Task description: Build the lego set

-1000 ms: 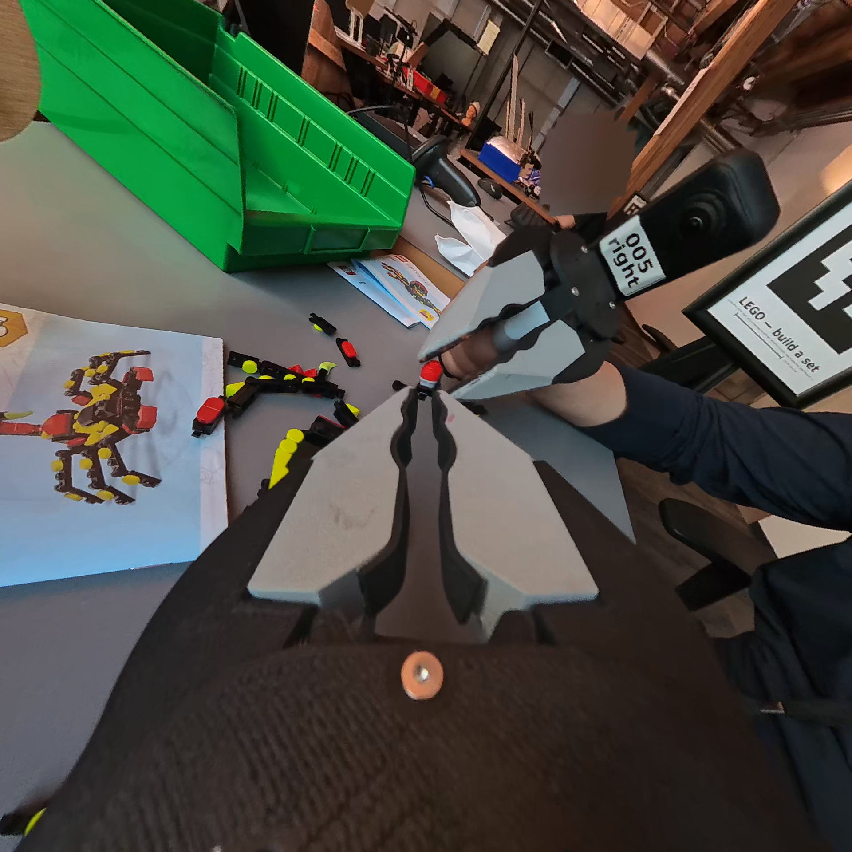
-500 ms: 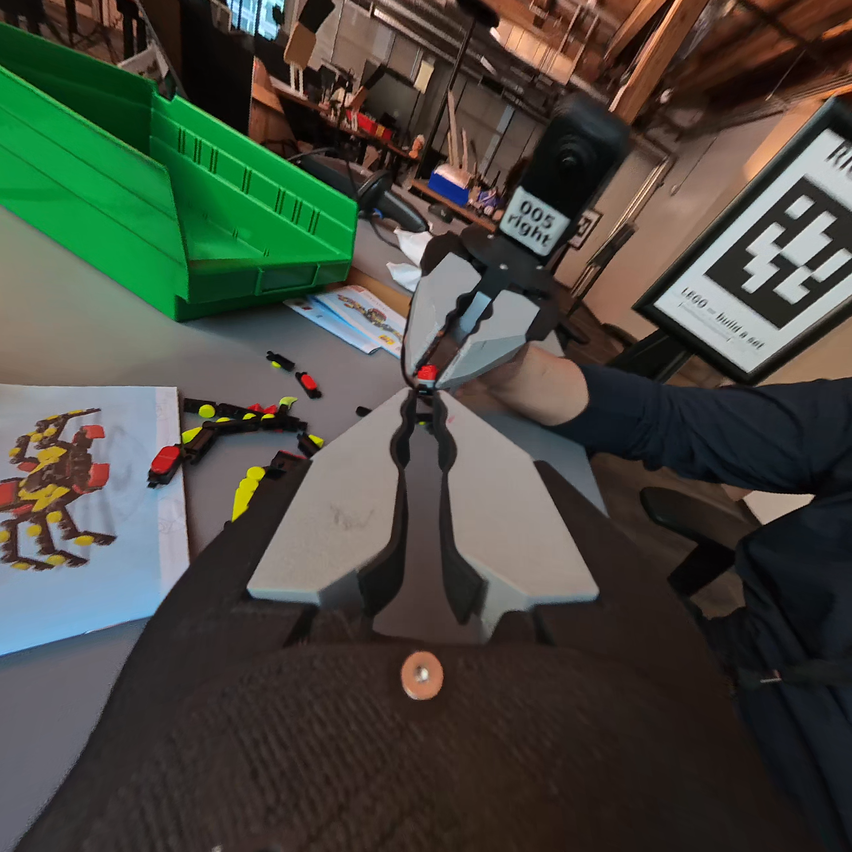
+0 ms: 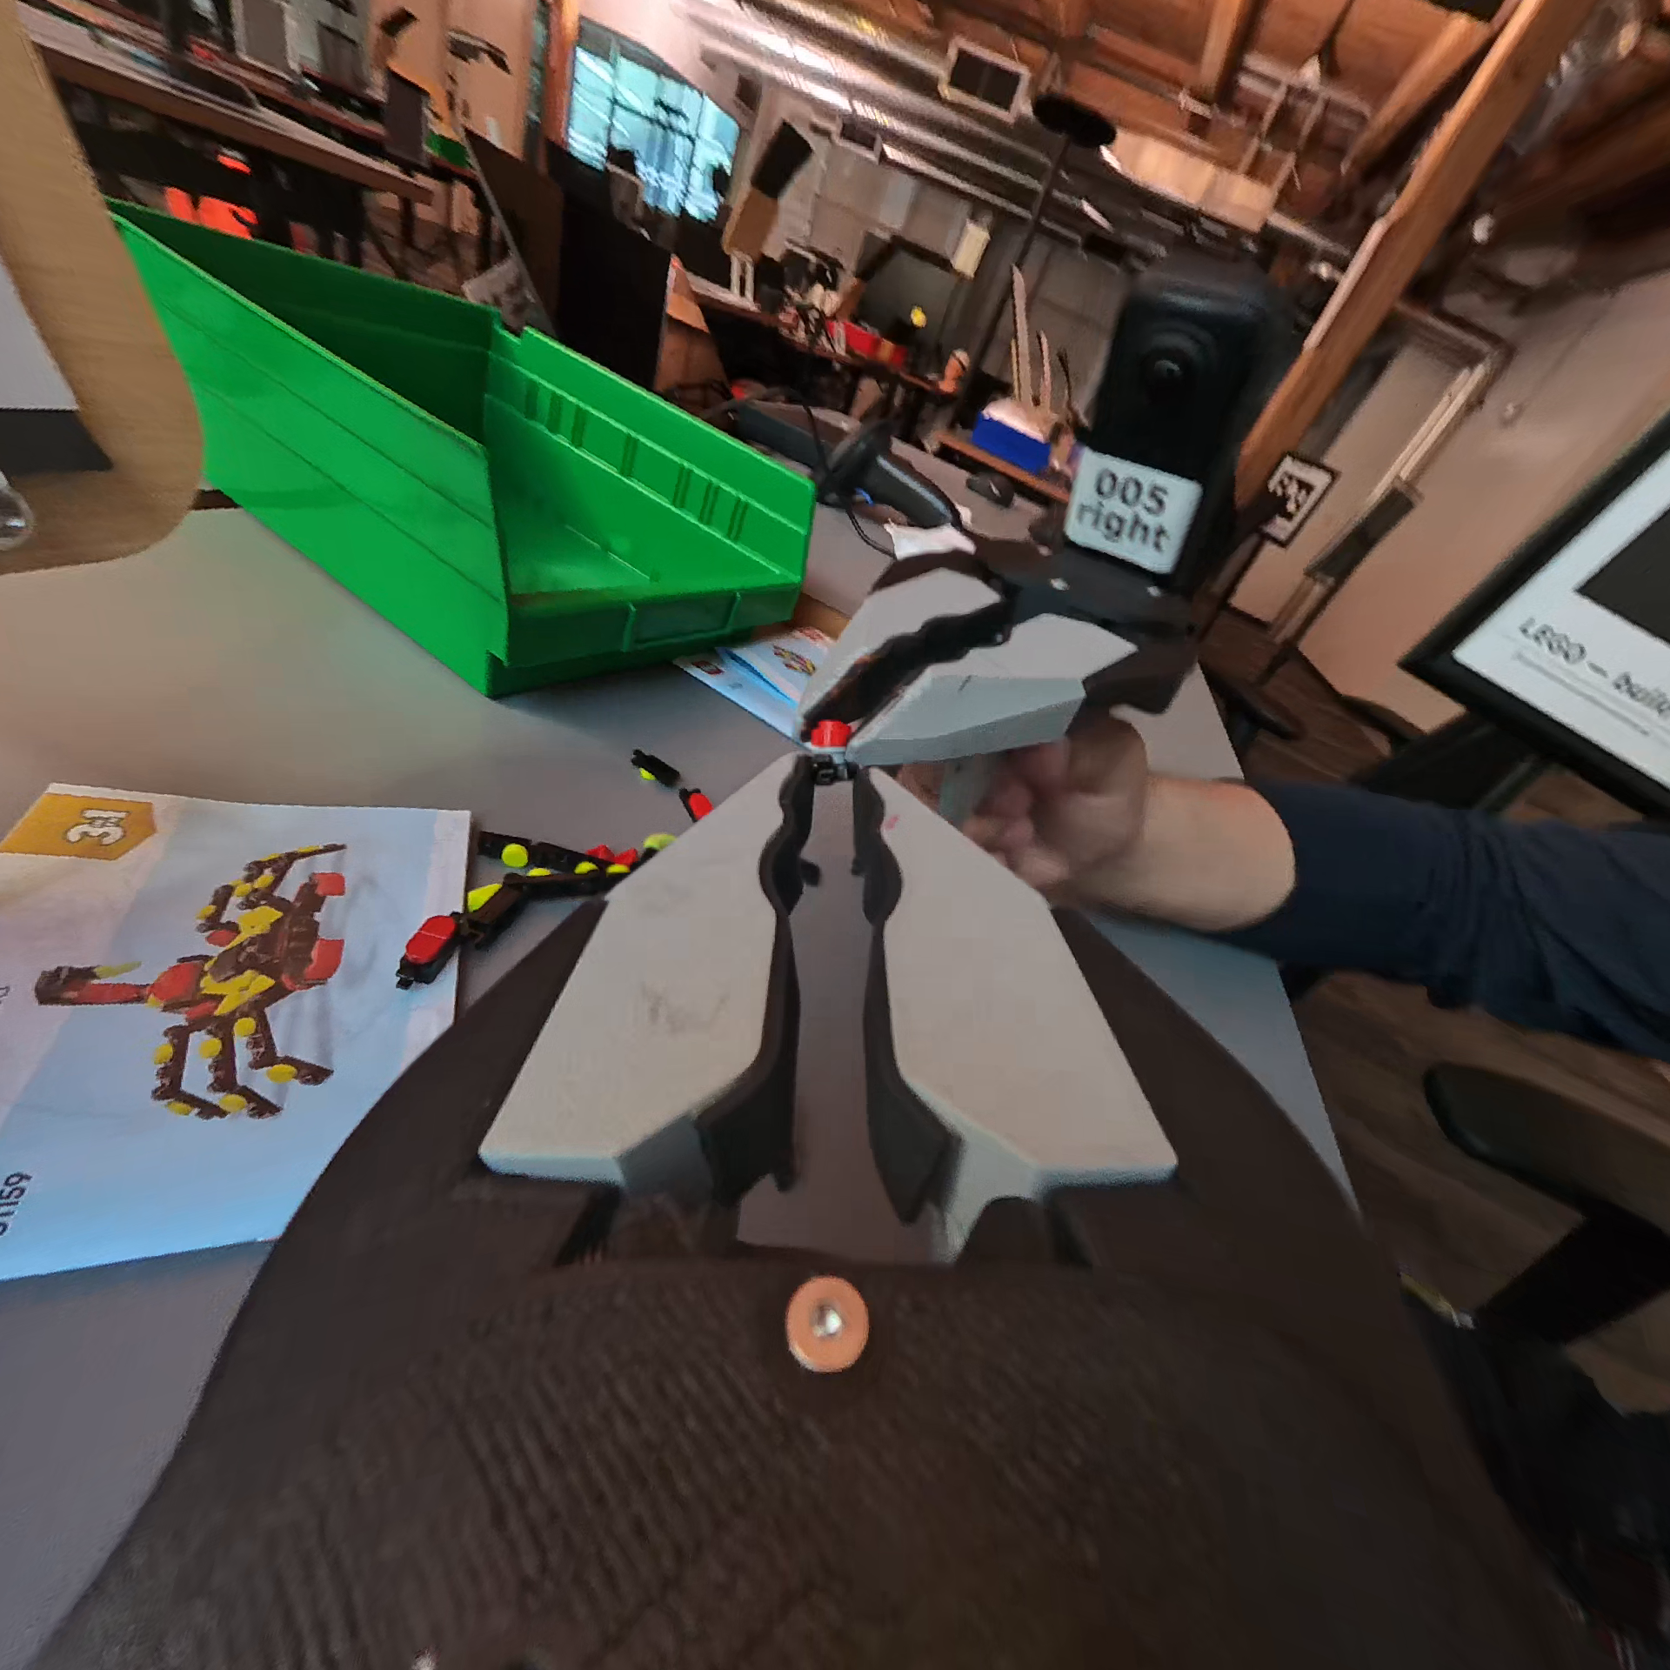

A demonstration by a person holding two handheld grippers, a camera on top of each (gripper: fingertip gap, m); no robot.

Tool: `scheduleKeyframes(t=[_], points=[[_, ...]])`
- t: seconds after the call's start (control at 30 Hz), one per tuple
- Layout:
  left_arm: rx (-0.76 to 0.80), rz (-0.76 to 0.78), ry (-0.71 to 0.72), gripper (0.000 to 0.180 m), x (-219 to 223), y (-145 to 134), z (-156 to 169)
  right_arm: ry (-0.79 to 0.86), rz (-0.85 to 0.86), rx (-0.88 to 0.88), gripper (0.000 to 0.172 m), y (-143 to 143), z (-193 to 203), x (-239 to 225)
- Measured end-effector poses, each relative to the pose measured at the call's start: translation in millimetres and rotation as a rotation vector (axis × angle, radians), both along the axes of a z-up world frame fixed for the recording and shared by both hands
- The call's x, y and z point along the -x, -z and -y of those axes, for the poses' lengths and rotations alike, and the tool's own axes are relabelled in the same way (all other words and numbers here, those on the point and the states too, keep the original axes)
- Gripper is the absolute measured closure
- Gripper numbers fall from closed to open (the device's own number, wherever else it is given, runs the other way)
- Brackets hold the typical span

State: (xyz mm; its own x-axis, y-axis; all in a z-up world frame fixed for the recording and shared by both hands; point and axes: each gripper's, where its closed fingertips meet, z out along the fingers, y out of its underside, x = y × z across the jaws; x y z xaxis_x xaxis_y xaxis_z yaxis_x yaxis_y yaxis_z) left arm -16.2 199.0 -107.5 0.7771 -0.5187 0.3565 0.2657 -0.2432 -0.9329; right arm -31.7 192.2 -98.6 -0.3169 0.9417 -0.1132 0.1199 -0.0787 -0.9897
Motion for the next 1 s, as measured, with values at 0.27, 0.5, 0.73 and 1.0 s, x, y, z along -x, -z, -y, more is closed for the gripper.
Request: scheduleKeyframes(t=[0.27, 0.5, 0.73, 1.0], points=[[0.009, 0.159, 0.046, 0.175, -15.2, -0.6, -4.1, 0.155, -0.189, 0.418, 0.169, -37.6, -83.3, -22.7], [-0.027, 0.002, -0.036, 0.175, 8.0, -2.9, -0.9, 0.022, -0.009, 0.351, 0.167, -20.7, -74.9, -24.3], [0.026, -0.11, -0.126, 0.175, 28.7, 11.3, -5.1, 0.024, 0.328, 0.067, 0.166, 46.2, -64.9, -19.6], [0.07, -0.121, -0.127, 0.175, 29.1, 19.6, -6.7, 0.015, 0.503, -0.057, 0.154, 80.9, -59.7, -24.1]])
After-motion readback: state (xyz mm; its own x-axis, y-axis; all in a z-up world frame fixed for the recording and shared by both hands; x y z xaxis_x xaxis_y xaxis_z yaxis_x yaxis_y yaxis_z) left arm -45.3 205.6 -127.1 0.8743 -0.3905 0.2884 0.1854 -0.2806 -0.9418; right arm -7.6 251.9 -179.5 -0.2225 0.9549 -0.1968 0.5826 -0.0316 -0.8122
